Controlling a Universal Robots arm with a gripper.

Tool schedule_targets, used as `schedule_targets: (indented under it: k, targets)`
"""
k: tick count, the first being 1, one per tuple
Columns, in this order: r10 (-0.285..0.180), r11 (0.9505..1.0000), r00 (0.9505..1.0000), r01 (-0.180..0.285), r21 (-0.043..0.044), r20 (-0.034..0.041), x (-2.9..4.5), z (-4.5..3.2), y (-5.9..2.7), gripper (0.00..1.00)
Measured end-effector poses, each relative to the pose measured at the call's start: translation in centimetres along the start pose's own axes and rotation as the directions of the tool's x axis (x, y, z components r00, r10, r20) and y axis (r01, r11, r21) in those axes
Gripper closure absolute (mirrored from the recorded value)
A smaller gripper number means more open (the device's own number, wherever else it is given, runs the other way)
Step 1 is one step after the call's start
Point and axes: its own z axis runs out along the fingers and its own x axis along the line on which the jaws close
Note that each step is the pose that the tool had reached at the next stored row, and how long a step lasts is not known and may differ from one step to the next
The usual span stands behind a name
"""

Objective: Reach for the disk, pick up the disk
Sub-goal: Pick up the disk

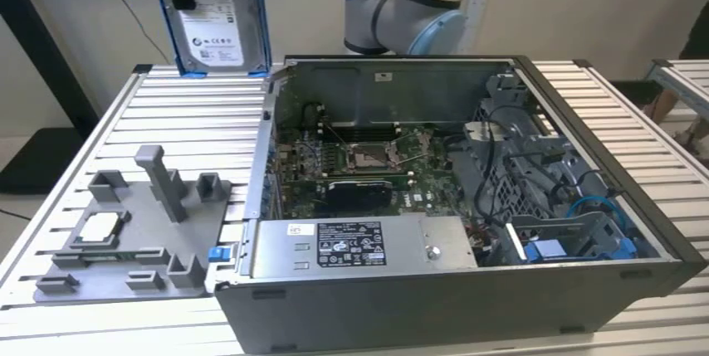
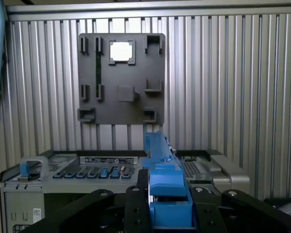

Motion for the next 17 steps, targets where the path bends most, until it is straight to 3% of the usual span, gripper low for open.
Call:
schedule_targets:
  k: [17]
  targets:
    - [0.0, 1.0, 1.0, 0.0, 0.0, 0.0, -0.28, 0.04, -7.66, 1.0]
